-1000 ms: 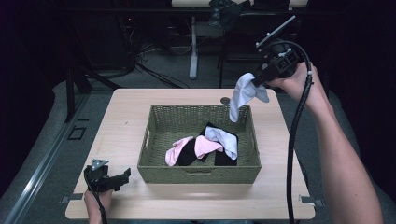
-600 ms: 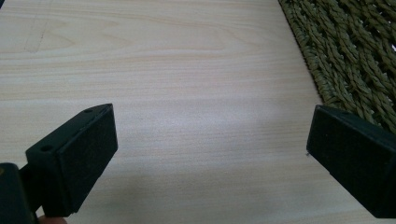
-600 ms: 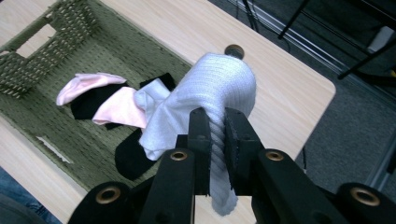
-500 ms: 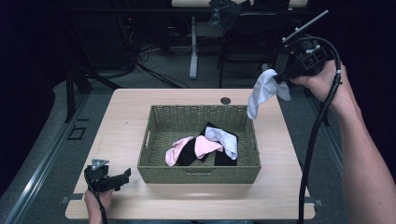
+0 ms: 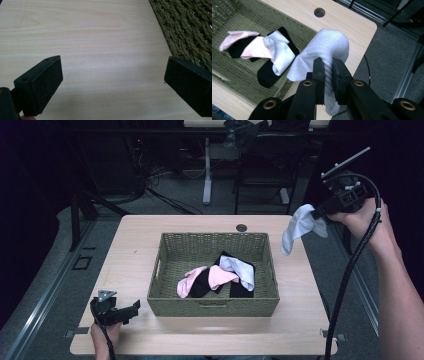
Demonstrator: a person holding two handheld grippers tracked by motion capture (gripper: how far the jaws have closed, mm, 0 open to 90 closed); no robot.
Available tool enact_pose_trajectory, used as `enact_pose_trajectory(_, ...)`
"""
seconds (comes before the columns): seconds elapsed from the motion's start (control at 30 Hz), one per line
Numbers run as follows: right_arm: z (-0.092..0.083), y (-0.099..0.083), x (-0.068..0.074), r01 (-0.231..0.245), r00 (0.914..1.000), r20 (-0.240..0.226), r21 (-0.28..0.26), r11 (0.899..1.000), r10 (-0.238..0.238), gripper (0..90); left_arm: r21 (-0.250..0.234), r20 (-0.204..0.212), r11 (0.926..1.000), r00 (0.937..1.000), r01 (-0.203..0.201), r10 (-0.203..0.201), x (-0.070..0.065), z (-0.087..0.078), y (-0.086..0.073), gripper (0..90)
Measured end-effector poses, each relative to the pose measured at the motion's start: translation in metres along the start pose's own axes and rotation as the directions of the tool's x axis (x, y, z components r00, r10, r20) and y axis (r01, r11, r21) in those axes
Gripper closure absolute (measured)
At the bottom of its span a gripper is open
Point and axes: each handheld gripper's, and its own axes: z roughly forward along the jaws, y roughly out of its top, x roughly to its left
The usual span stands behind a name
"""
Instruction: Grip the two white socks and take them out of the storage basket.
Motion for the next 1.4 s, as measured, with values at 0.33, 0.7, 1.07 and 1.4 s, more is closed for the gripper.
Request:
enact_pose_trajectory(0.33, 0.044, -0.021, -0.011, -0.037, 0.9993, 0.005, 0.058, 0.998, 0.037, 82.1, 0.000, 0.001, 1.0000, 1.0000, 0.000, 0.000, 0.000, 0.001, 0.000, 1.7)
enact_pose_trajectory(0.7, 0.083, -0.040, -0.015, -0.060, 0.9980, 0.024, 0.115, 0.992, 0.058, 82.0, -0.005, -0.003, 1.0000, 1.0000, 0.007, -0.007, 0.001, 0.000, 0.000, 1.7)
enact_pose_trajectory(1.07, 0.136, -0.066, -0.016, -0.112, 0.9932, 0.052, 0.180, 0.977, 0.104, 81.9, -0.003, 0.001, 1.0000, 1.0000, -0.002, 0.002, 0.000, 0.000, 0.001, 1.7)
enact_pose_trajectory(1.4, 0.205, -0.089, -0.013, -0.157, 0.9876, 0.037, 0.249, 0.956, 0.152, 78.2, 0.008, 0.006, 1.0000, 1.0000, -0.004, 0.004, 0.000, 0.000, 0.001, 1.7)
